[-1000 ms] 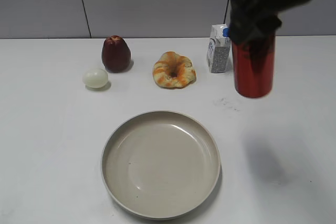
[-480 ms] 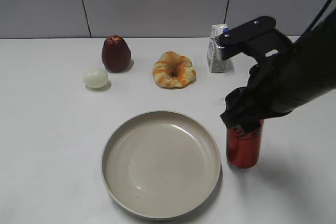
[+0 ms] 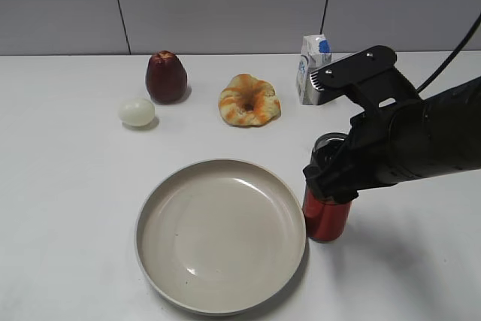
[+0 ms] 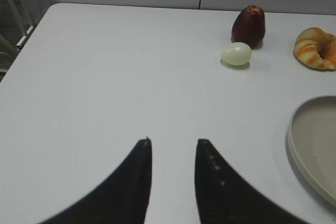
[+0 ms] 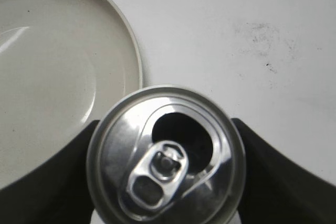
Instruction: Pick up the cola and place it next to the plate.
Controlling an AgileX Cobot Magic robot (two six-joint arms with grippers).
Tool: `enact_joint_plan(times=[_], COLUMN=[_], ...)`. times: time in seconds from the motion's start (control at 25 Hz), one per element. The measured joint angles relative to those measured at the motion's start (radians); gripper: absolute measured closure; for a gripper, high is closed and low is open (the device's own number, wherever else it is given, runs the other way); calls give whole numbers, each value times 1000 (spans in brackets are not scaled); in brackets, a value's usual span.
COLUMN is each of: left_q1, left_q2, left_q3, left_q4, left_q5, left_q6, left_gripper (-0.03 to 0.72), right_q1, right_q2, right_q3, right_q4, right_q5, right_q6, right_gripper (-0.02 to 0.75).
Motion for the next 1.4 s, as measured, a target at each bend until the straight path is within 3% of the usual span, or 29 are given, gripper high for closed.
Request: enact_joint_plan(times=[0.28, 0.48, 0.84, 1.12, 1.32, 1.4], left_q1=[0, 0, 0, 0, 0, 0], left_q2=[0, 0, 0, 0, 0, 0], left_q3=[0, 0, 0, 0, 0, 0], left_q4=[0, 0, 0, 0, 0, 0], left_q5=[0, 0, 0, 0, 0, 0], left_q6=[0, 0, 0, 0, 0, 0], left_gripper=[459, 459, 460, 460, 460, 460], right_q1=[0, 0, 0, 0, 0, 0], right_q2=[-1, -54, -274, -587, -864, -948], right_q3=[5, -79, -293, -167, 0, 64], right_q4=[0, -9, -108, -91, 114, 132], right_q5=[33, 157, 689, 916, 915, 912], right_q6=[1, 2, -3, -49, -207, -228], right_gripper=[113, 90, 89, 95, 128, 140])
